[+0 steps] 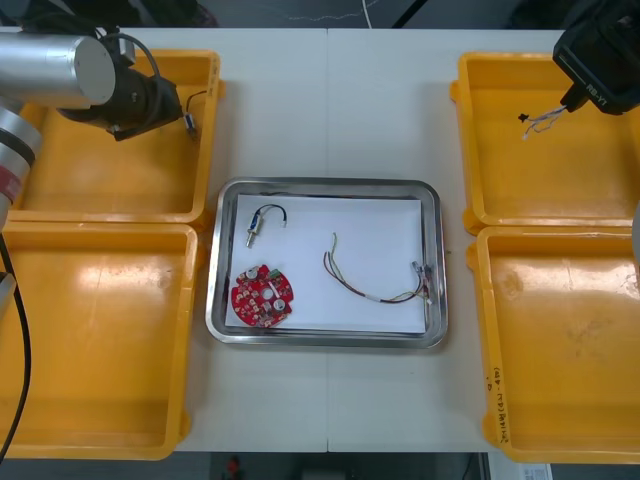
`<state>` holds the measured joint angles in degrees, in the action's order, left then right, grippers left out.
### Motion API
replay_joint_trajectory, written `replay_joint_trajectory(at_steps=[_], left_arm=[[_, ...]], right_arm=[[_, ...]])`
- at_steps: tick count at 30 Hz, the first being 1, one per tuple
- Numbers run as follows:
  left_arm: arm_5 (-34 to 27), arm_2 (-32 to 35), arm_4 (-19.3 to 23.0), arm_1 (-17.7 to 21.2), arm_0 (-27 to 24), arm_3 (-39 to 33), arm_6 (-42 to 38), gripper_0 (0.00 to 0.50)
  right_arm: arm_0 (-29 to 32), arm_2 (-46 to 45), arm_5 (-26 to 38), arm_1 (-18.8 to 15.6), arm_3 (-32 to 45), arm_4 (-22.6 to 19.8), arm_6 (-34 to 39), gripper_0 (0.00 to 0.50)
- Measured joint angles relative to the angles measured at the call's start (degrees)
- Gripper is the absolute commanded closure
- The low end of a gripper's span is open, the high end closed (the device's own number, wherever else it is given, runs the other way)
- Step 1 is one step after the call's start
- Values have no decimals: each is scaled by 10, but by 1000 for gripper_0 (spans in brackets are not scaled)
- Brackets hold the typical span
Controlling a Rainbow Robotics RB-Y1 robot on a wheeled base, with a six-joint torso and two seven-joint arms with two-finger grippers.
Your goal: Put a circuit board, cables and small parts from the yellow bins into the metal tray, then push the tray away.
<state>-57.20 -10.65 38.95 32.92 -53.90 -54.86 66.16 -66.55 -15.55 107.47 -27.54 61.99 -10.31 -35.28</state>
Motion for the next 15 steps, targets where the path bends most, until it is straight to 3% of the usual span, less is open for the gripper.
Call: replay_joint_trajectory(at_steps=[5, 9, 15], left_arm=[[14, 0, 2, -9, 0, 8, 0, 0], [20, 0, 4, -13, 0, 9, 0, 0], [29, -5, 5, -16, 0, 10, 0, 0]], right_arm=[[31, 35, 21, 0, 118, -37, -9, 500], [51, 75, 21, 0, 196, -73, -56, 500], [58, 136, 22, 0, 268, -133, -103, 500]])
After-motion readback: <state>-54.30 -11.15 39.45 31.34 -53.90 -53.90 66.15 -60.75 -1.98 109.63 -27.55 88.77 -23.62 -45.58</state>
